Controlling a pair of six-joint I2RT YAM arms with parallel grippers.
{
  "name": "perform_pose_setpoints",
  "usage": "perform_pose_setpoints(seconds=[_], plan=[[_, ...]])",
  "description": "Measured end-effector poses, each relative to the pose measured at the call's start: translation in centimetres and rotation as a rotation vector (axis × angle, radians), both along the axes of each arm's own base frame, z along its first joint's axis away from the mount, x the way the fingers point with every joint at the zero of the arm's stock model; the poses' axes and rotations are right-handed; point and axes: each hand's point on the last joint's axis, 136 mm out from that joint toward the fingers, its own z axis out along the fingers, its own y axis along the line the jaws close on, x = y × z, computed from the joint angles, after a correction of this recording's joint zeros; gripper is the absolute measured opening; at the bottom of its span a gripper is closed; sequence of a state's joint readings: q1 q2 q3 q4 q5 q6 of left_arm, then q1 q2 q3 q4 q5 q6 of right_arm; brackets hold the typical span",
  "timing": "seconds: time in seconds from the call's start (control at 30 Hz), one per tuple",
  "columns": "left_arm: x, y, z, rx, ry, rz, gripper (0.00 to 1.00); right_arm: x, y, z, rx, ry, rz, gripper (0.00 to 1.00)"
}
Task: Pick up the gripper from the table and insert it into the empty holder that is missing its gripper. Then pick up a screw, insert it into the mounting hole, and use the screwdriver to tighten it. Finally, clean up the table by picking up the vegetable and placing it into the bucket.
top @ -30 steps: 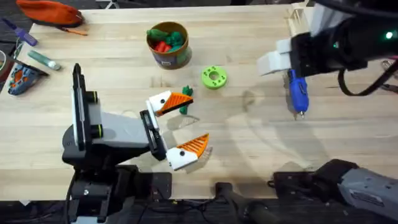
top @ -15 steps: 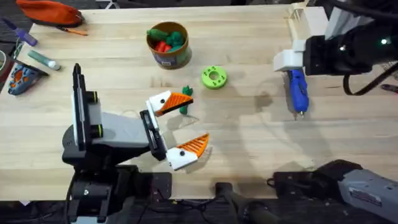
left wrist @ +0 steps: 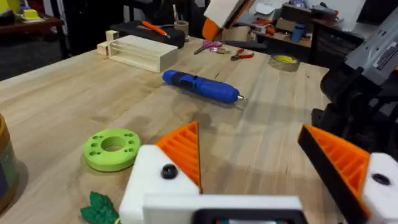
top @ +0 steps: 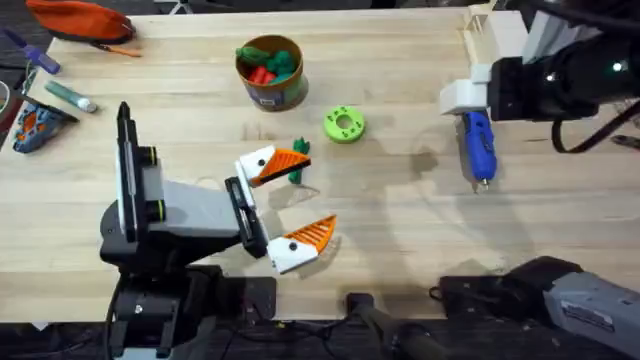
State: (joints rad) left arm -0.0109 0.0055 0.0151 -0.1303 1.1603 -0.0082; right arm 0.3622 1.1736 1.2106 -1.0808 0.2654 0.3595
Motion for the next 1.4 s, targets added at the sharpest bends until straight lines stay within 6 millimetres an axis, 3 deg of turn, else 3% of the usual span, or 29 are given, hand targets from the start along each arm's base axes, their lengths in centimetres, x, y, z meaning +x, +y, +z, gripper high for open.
perform_pose_setpoints(seconds=[0.7, 0.93, 1.13, 1.2, 1.4], plan=[[0.00, 0.00, 0.00, 0.000, 0.000, 0.000, 0.987, 0.00, 0.00, 0.00, 0.000, 0.000, 0.000, 0.908], [0.00, 0.00, 0.00, 0.000, 0.000, 0.000, 0.539, 0.01, 0.00, 0.00, 0.000, 0.000, 0.000, 0.907], [0.00, 0.00, 0.00, 0.001, -0.003, 0.000, 0.052, 0.00, 0.00, 0.00, 0.000, 0.000, 0.000, 0.908], [0.01, 0.00, 0.00, 0.002, -0.004, 0.000, 0.011, 0.01, 0.00, 0.00, 0.000, 0.000, 0.000, 0.908], [0.00, 0.00, 0.00, 0.002, -0.004, 0.000, 0.009, 0.01, 0.00, 0.00, 0.000, 0.000, 0.000, 0.907]])
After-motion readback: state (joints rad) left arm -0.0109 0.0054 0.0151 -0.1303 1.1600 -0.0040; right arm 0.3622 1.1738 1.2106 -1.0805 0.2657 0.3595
